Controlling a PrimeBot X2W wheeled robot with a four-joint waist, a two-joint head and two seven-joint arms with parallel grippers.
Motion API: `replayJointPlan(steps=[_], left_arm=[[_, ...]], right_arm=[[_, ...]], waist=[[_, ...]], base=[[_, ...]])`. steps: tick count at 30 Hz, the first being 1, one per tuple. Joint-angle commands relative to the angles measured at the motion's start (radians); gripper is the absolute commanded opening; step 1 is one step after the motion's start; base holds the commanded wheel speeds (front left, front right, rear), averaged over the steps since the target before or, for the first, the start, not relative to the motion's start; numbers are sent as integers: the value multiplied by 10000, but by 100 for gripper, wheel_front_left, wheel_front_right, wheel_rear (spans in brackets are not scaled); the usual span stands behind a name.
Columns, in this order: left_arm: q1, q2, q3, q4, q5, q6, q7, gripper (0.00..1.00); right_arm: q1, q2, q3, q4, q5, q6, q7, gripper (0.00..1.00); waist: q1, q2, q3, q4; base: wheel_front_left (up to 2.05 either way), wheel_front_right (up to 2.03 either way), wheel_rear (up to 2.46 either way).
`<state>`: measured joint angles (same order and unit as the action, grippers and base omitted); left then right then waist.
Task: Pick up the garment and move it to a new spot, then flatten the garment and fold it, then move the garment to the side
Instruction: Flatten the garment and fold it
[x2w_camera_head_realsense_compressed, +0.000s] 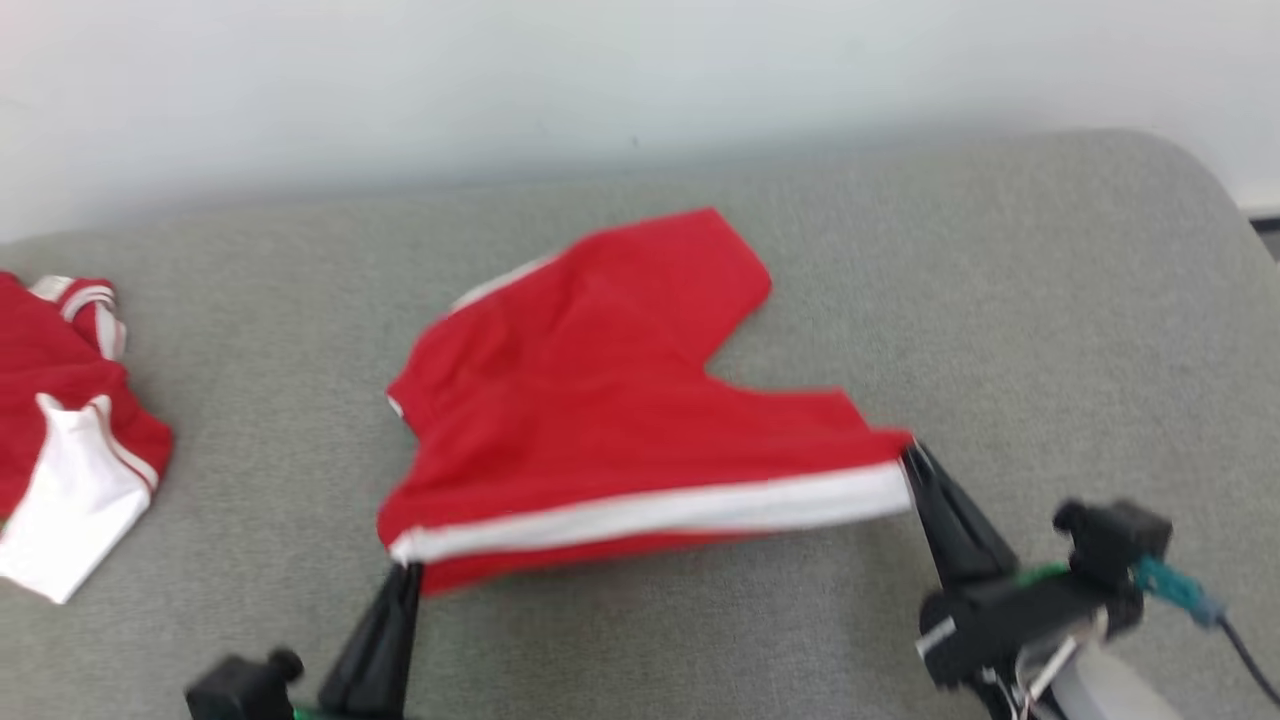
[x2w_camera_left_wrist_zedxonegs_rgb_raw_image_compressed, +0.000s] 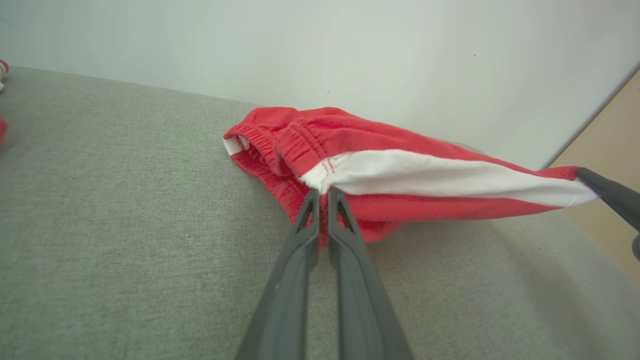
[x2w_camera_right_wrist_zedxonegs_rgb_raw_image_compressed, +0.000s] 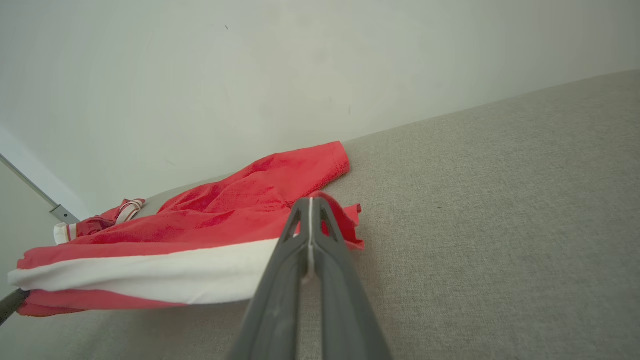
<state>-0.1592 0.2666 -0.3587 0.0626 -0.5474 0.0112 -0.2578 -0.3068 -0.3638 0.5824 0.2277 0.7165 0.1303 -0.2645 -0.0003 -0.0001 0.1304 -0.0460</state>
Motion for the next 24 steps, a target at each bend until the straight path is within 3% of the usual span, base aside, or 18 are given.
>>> replayJointPlan(steps=[1, 15, 24], left_arm=[[349, -11, 76, 121, 270, -60, -74, 0], [2058, -985, 709, 492, 928, -467, -74, 0], [1594, -1226, 967, 357, 1622, -827, -75, 0]], right_arm=[[351, 1, -106, -108, -104, 7, -24, 0], [2905, 99, -1109, -1205, -600, 7, 711, 0], [2234, 183, -1165, -1777, -919, 7, 990, 0]], waist=[[3, 1, -380, 300], [3, 1, -721, 414], [3, 1, -518, 468]], base=[[0, 0, 0], [0, 0, 0], [0, 0, 0]])
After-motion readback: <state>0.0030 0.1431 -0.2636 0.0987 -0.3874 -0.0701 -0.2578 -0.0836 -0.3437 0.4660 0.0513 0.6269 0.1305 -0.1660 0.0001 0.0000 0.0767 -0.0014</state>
